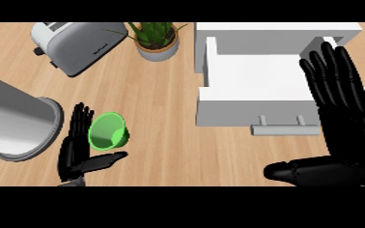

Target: Pick up the cup, place it into the drawer and close the drawer

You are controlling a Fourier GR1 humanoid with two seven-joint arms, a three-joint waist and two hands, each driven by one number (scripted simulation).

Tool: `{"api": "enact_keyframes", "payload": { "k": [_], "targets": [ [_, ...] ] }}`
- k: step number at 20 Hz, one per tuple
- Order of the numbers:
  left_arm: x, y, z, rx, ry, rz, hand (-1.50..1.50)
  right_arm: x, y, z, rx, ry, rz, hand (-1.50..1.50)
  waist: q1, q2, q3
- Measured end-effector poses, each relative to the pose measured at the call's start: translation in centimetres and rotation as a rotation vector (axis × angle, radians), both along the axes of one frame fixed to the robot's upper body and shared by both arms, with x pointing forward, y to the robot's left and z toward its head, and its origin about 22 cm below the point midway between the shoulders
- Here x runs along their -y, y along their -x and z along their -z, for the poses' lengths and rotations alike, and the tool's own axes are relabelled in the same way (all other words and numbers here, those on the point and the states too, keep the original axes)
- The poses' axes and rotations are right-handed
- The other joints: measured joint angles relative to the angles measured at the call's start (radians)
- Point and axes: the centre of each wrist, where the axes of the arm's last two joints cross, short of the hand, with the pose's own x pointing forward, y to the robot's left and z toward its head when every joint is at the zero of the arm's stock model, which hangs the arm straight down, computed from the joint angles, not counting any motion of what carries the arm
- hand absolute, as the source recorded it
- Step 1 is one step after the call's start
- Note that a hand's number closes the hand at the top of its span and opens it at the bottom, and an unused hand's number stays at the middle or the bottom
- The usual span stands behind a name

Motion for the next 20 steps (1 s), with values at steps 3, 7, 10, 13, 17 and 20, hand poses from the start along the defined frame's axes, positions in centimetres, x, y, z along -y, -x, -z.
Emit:
{"api": "enact_keyframes", "payload": {
  "k": [3, 7, 10, 13, 17, 20],
  "targets": [
    [-0.6, 0.1, 0.8, -0.002, 0.002, -0.006, -1.50, 0.8, -0.2, -0.2, -0.003, 0.007, -0.003, -1.50, 0.000, 0.000, 0.000],
    [-1.3, 0.0, 1.8, -0.012, -0.006, -0.010, -1.50, 0.9, -0.1, 0.1, -0.008, 0.008, -0.006, -1.50, 0.000, 0.000, 0.000],
    [-0.9, -0.1, 2.7, -0.019, -0.003, 0.003, -1.50, 1.0, 0.5, 0.0, -0.009, 0.011, -0.011, -1.50, -0.001, 0.000, 0.000],
    [-0.5, -0.4, 2.9, -0.013, -0.005, 0.008, -1.50, 0.4, 0.7, 0.6, -0.003, 0.009, -0.006, -1.50, -0.001, 0.000, 0.000],
    [-0.6, -1.1, 3.7, -0.005, 0.012, 0.023, -1.50, 0.6, 0.5, 0.4, -0.002, 0.007, -0.010, -1.50, -0.002, 0.001, 0.000],
    [-0.5, -1.4, 3.6, 0.002, 0.027, 0.030, -1.50, 0.5, 0.3, 0.0, -0.004, 0.006, -0.012, -1.50, -0.001, 0.000, 0.000]
  ]
}}
